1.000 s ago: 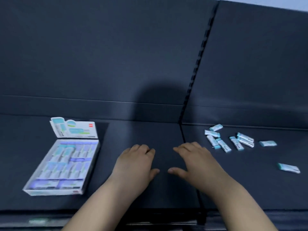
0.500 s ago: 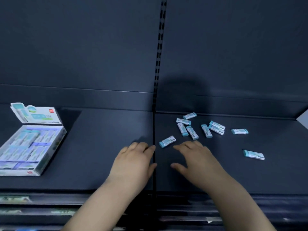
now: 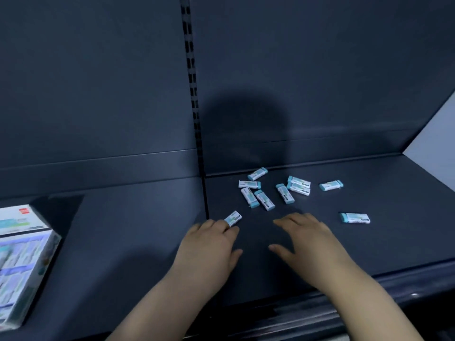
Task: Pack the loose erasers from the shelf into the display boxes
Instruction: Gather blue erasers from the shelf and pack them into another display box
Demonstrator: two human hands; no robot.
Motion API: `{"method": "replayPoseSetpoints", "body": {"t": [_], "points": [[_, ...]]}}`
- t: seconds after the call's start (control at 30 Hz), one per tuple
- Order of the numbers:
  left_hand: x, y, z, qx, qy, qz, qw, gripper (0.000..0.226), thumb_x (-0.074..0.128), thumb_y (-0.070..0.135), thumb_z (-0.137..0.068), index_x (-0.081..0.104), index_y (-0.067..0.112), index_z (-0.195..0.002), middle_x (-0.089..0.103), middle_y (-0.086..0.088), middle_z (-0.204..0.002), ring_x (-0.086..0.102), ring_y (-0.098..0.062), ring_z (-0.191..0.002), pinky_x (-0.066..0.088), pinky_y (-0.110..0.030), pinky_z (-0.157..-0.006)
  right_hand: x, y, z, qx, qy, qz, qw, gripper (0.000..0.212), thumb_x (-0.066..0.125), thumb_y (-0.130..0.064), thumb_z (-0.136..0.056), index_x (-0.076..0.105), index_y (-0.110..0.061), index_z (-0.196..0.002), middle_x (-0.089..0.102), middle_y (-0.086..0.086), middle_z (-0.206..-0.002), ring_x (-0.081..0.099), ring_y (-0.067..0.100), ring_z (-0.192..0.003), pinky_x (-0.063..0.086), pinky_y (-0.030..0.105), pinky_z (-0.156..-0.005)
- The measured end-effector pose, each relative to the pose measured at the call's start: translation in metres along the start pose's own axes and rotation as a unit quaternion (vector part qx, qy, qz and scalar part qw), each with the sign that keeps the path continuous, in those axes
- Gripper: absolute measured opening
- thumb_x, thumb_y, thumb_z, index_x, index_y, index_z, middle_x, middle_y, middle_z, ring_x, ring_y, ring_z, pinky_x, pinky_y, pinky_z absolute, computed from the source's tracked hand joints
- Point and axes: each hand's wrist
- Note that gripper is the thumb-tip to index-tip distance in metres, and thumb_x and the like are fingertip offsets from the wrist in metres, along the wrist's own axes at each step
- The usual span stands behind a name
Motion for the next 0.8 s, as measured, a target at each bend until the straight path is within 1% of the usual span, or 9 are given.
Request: {"method": "replayPoseSetpoints", "body": {"t": [0.13, 0.23, 0.37, 0.5, 0.57, 0.63, 0.73, 0.8], "points": [[0.005, 0.005, -0.007, -0.001, 0.001, 0.000, 1.000, 0.050, 0.032, 0.046, -0.097, 0.027, 0.031, -0.144, 0.037, 0.012, -0.139, 0.034, -0.012, -0.126, 0.025, -0.025, -0.102, 0.006, 0.014, -0.003, 0.007, 0.010, -0.003, 1.000, 0.055, 0.046, -0.050, -0.089, 0.035, -0.030, -0.139, 0.041, -0.011, -0.138, 0.033, 0.013, -0.128, 0.028, 0.027, -0.105], [0.012, 0.020, -0.015, -0.006, -0.005, 0.008, 1.000, 0.050, 0.031, 0.046, -0.097, 0.026, 0.032, -0.144, 0.035, 0.014, -0.141, 0.032, -0.010, -0.129, 0.022, -0.024, -0.104, 0.007, 0.038, -0.007, 0.006, 0.013, 0.001, 1.000, 0.054, 0.047, -0.047, -0.090, 0.036, -0.029, -0.139, 0.041, -0.010, -0.138, 0.033, 0.014, -0.128, 0.029, 0.029, -0.106], [0.023, 0.056, -0.039, -0.025, -0.006, 0.006, 1.000, 0.049, 0.032, 0.044, -0.097, 0.026, 0.031, -0.144, 0.036, 0.012, -0.139, 0.032, -0.012, -0.129, 0.022, -0.025, -0.105, 0.000, 0.089, -0.009, -0.001, 0.025, 0.009, 1.000, 0.052, 0.050, -0.043, -0.089, 0.039, -0.027, -0.137, 0.044, -0.009, -0.135, 0.037, 0.016, -0.125, 0.033, 0.030, -0.104], [0.025, 0.107, -0.074, -0.042, 0.006, 0.022, 0.999, 0.050, 0.034, 0.043, -0.097, 0.026, 0.031, -0.144, 0.036, 0.011, -0.140, 0.032, -0.014, -0.129, 0.022, -0.026, -0.105, -0.023, 0.155, -0.016, -0.015, 0.015, 0.034, 0.999, 0.049, 0.052, -0.037, -0.089, 0.040, -0.028, -0.136, 0.045, -0.008, -0.135, 0.038, 0.016, -0.124, 0.036, 0.030, -0.101], [0.028, 0.131, -0.089, -0.049, 0.002, 0.024, 0.999, 0.049, 0.035, 0.042, -0.097, 0.026, 0.031, -0.144, 0.036, 0.010, -0.140, 0.032, -0.015, -0.129, 0.022, -0.026, -0.104, -0.029, 0.188, -0.021, -0.012, -0.005, 0.035, 0.999, 0.048, 0.054, -0.034, -0.089, 0.042, -0.027, -0.135, 0.045, -0.008, -0.134, 0.038, 0.016, -0.123, 0.036, 0.029, -0.100], [0.034, 0.154, -0.103, -0.057, -0.007, 0.015, 0.998, 0.049, 0.035, 0.040, -0.097, 0.026, 0.030, -0.144, 0.035, 0.008, -0.141, 0.032, -0.016, -0.129, 0.024, -0.028, -0.103, -0.029, 0.216, -0.025, -0.017, -0.040, 0.032, 0.999, 0.048, 0.057, -0.033, -0.088, 0.044, -0.027, -0.134, 0.045, -0.007, -0.134, 0.039, 0.016, -0.123, 0.036, 0.029, -0.101], [0.041, 0.178, -0.116, -0.079, -0.025, 0.009, 0.997, 0.047, 0.035, 0.038, -0.097, 0.027, 0.030, -0.143, 0.035, 0.007, -0.141, 0.030, -0.018, -0.130, 0.025, -0.029, -0.102, -0.020, 0.243, -0.031, -0.044, -0.093, -0.006, 0.995, 0.049, 0.062, -0.031, -0.084, 0.048, -0.029, -0.130, 0.046, -0.007, -0.130, 0.039, 0.014, -0.123, 0.036, 0.028, -0.103], [0.045, 0.191, -0.120, -0.097, -0.038, 0.008, 0.995, 0.047, 0.034, 0.037, -0.098, 0.026, 0.031, -0.144, 0.034, 0.007, -0.141, 0.029, -0.018, -0.131, 0.024, -0.029, -0.103, -0.016, 0.254, -0.036, -0.069, -0.109, -0.028, 0.991, 0.047, 0.064, -0.029, -0.082, 0.050, -0.030, -0.127, 0.048, -0.008, -0.124, 0.040, 0.012, -0.120, 0.036, 0.027, -0.102]]}}
Point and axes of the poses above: each hand's wrist, its own z-axis away from the middle knuckle, its own x-axis out of the palm, y = z × x
